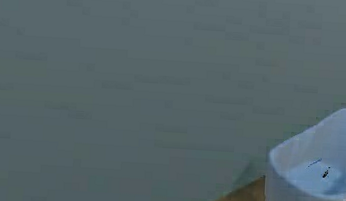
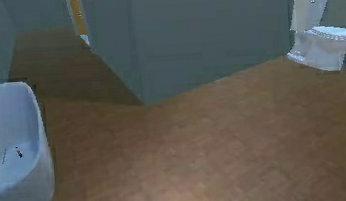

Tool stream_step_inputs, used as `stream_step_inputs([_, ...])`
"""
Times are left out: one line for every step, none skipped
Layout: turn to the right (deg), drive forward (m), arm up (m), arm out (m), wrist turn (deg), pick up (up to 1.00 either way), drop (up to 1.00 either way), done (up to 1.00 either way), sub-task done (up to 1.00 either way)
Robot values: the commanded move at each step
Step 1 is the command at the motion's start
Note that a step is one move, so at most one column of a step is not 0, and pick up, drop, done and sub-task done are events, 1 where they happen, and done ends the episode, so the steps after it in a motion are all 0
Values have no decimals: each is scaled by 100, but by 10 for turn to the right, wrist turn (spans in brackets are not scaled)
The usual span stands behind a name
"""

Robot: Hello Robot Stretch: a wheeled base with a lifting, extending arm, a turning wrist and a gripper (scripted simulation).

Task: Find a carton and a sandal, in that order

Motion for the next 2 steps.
stream_step_inputs([450,0,0,0,0,0,0,0,0])
stream_step_inputs([450,0,0,0,0,0,0,0,0])
